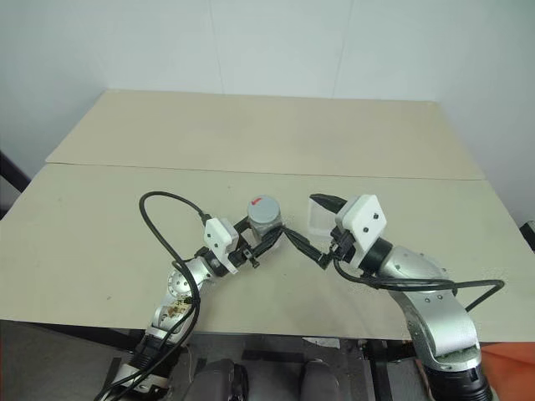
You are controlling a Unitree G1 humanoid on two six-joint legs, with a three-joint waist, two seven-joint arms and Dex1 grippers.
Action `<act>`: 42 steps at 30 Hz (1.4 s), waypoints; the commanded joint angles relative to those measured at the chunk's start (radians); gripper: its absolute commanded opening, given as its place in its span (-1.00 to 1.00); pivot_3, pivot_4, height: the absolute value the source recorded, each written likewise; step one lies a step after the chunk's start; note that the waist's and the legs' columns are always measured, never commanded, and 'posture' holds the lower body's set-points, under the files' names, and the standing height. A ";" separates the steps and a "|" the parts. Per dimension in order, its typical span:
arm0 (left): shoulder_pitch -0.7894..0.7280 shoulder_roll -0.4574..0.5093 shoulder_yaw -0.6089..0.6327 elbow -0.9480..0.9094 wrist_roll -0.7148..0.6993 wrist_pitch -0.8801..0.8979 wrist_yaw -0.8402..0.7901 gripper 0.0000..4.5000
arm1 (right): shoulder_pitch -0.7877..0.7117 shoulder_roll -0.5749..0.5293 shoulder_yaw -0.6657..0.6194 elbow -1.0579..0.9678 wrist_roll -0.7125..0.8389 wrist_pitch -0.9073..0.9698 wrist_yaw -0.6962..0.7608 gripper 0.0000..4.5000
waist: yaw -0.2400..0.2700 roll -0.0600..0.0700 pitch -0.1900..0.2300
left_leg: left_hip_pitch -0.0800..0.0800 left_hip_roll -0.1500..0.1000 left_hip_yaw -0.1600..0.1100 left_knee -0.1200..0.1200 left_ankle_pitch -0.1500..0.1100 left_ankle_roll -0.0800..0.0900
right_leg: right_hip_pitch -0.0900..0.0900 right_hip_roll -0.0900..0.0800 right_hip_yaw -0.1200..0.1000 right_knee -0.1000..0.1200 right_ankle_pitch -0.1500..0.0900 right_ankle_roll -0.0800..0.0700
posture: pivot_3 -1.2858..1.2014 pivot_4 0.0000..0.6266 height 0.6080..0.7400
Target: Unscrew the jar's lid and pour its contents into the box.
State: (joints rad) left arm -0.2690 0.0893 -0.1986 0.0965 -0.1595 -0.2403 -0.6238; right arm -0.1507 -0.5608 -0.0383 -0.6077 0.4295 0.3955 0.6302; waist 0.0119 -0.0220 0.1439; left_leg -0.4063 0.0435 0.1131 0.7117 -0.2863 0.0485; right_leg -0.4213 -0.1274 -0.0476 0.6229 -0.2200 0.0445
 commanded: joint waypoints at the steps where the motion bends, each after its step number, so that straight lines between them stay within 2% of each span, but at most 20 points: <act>1: -0.017 -0.008 -0.005 -0.015 -0.008 -0.024 -0.005 -0.11 | -0.028 -0.003 -0.010 -0.072 0.068 0.021 0.015 0.98 | 0.000 0.000 0.000 | 0.000 0.000 0.000 0.000 0.000 0.000 | 0.000 0.000 0.000 0.000 0.000 0.000 | 0.03 -0.52 1.00; 6: -0.016 -0.010 -0.012 -0.020 -0.005 -0.022 -0.007 -0.11 | -0.097 0.042 0.046 -0.044 0.088 0.058 -0.010 0.98 | -0.001 0.000 0.000 | 0.000 0.000 0.000 0.000 0.000 0.000 | 0.000 0.000 0.000 0.000 0.000 0.000 | 0.03 -0.52 1.00; 16: -0.008 -0.006 -0.019 -0.035 -0.001 -0.019 -0.003 -0.11 | -0.195 0.138 0.177 0.063 -0.071 -0.008 -0.058 0.98 | -0.001 0.000 0.000 | 0.000 0.000 0.000 0.000 0.000 0.000 | 0.000 0.000 0.000 0.000 0.000 0.000 | 0.03 -0.52 1.00; 22: -0.008 -0.007 -0.021 -0.033 0.001 -0.021 0.001 -0.11 | -0.215 0.185 0.161 0.091 -0.075 -0.002 -0.080 0.98 | 0.000 0.000 0.000 | 0.000 0.000 0.000 0.000 0.000 0.000 | 0.000 0.000 0.000 0.000 0.000 0.000 | 0.03 -0.52 1.00; 42: 0.000 -0.004 -0.025 -0.030 0.000 -0.024 -0.001 -0.11 | -0.156 0.150 0.097 0.085 -0.086 -0.009 -0.067 0.98 | -0.001 0.000 0.000 | 0.000 0.000 0.000 0.000 0.000 0.000 | 0.000 0.000 0.000 0.000 0.000 0.000 | 0.03 -0.52 1.00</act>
State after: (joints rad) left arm -0.2694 0.0869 -0.2192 0.0959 -0.1563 -0.2412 -0.6232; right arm -0.3074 -0.3985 0.1083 -0.5022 0.3395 0.4115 0.5679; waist 0.0114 -0.0219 0.1438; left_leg -0.4066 0.0434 0.1132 0.7119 -0.2862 0.0483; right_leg -0.4215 -0.1274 -0.0478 0.6231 -0.2199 0.0445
